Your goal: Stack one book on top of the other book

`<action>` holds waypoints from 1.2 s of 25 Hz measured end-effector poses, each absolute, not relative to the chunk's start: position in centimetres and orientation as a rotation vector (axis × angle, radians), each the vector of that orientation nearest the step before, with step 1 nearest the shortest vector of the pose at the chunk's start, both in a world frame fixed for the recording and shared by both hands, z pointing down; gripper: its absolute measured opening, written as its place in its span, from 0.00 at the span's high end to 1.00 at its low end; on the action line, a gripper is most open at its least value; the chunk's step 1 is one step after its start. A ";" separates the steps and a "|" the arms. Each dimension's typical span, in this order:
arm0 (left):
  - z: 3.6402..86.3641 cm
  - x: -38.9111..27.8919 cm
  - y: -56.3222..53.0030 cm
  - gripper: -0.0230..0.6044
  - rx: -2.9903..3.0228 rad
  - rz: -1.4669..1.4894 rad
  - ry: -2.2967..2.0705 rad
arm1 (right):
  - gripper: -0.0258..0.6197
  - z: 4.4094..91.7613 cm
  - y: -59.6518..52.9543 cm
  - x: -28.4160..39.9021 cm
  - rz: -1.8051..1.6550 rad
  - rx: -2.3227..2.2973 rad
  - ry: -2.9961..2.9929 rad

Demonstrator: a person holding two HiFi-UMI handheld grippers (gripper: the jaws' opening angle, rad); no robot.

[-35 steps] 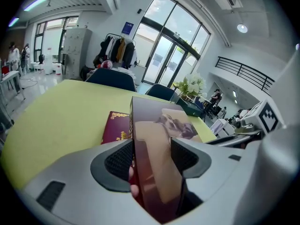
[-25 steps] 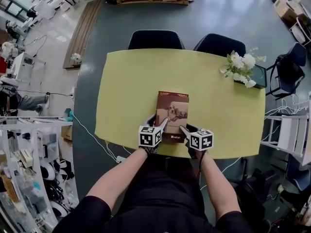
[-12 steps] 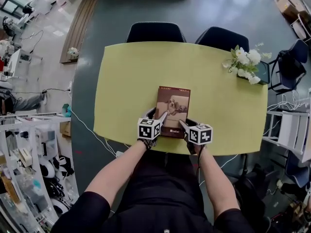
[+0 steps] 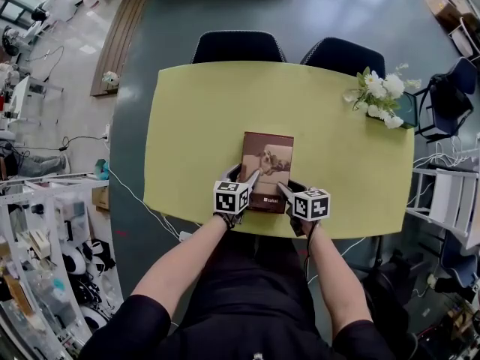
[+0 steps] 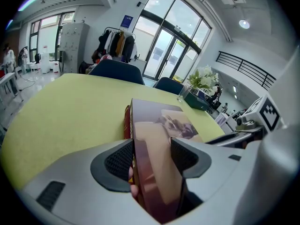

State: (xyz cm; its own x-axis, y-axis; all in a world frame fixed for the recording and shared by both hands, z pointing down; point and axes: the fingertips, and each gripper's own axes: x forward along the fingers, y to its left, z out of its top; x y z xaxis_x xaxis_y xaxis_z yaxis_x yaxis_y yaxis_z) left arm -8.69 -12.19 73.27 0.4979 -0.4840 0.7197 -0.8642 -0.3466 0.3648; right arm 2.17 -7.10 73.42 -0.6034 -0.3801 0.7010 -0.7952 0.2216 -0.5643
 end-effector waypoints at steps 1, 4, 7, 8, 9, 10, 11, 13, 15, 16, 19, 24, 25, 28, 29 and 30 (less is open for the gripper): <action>73.3 -8.7 -12.2 0.55 1.999 0.652 -1.106 | 0.74 73.4 -7.1 2.2 1.350 1.081 -2.088; 73.1 -8.7 -12.2 0.55 2.012 0.647 -1.112 | 0.74 73.4 -7.1 2.2 1.359 1.084 -2.096; 72.2 -9.1 -12.2 0.55 2.033 0.608 -1.157 | 0.74 73.1 -7.3 2.7 1.364 1.106 -2.099; 71.8 -9.6 -12.3 0.55 2.039 0.590 -1.184 | 0.74 72.9 -7.3 3.1 1.362 1.115 -2.099; 71.3 -10.2 -12.4 0.55 2.044 0.570 -1.215 | 0.74 72.7 -7.3 3.5 1.360 1.124 -2.097; 70.8 -11.0 -12.4 0.55 2.047 0.549 -1.245 | 0.74 72.5 -7.3 4.2 1.355 1.140 -2.092; 70.3 -11.9 -12.4 0.55 2.046 0.529 -1.269 | 0.74 72.2 -7.3 5.2 1.344 1.165 -2.083; 69.3 -13.9 -12.1 0.55 2.042 0.489 -1.299 | 0.74 71.1 -7.3 7.8 1.304 1.243 -2.068; 67.7 -15.9 -11.9 0.59 2.051 0.443 -1.329 | 0.76 68.8 -7.8 10.5 1.243 1.331 -2.084; 66.6 -16.9 -12.0 0.63 2.065 0.421 -1.347 | 0.78 67.2 -8.2 11.6 1.202 1.370 -2.105; 62.8 -19.2 -12.0 0.74 2.117 0.388 -1.407 | 0.86 62.0 -9.1 13.6 1.061 1.442 -2.176; 55.0 -19.2 -12.1 0.94 2.238 0.261 -1.439 | 0.91 53.1 -9.3 12.6 0.855 1.470 -2.310; 53.4 -18.6 -12.0 0.95 2.269 0.227 -1.424 | 0.91 51.4 -9.1 11.9 0.823 1.469 -2.344; 48.2 -16.1 -11.6 0.95 2.389 0.131 -1.368 | 0.93 46.6 -8.8 9.4 0.757 1.448 -2.458; 46.5 -15.2 -11.3 0.95 2.433 0.105 -1.347 | 0.93 45.0 -8.5 8.4 0.742 1.433 -2.497; 44.8 -14.3 -10.9 0.95 2.470 0.083 -1.326 | 0.93 43.5 -8.2 7.4 0.724 1.415 -2.534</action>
